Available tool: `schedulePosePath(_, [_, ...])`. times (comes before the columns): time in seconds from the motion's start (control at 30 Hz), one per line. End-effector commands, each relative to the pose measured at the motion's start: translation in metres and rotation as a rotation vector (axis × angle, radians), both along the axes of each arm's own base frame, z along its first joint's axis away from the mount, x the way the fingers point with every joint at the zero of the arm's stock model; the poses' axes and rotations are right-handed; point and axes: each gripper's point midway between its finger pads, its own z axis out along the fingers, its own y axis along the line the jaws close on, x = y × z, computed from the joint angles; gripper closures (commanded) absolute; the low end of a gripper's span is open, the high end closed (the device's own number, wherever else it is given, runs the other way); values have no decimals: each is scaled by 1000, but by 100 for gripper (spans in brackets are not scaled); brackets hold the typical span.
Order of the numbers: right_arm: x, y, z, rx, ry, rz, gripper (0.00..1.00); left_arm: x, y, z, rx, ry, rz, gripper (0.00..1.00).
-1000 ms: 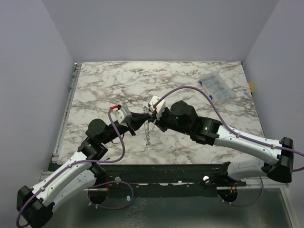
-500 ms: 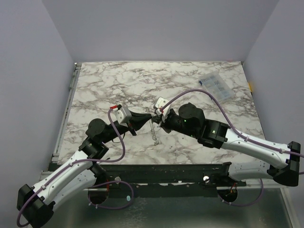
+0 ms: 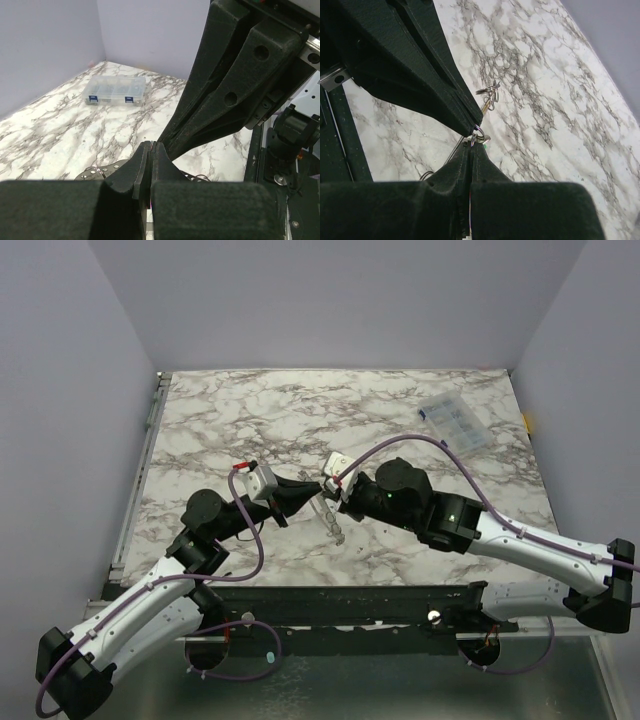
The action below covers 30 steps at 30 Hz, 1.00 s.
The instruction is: Put the keys on the keyring
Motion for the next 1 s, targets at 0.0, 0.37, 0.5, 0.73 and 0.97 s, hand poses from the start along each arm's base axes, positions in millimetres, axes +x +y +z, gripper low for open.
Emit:
schedulePosePath(0.0, [-4,-8,-1,-32,-27,8,99,-5,-1,13,-26,-28,-31,100])
schedulePosePath(0.37, [3,-7,9,-23,-70,-5,99,-10,-8,9,-13,-8,-87,100])
schedulePosePath(0.5, [6,-8,1,-61,-71,-14,99,-11,-7,10,-15,-9,-86,100])
schedulePosePath(0.73, [10,-16,-9,-112,-74,-48,99,-11,-7,10,-14,-14,-89,100])
schedulePosePath(0.97, [9,-21,-1,-109,-80,-52,99,-16,-10,7,0,-18,-127,100])
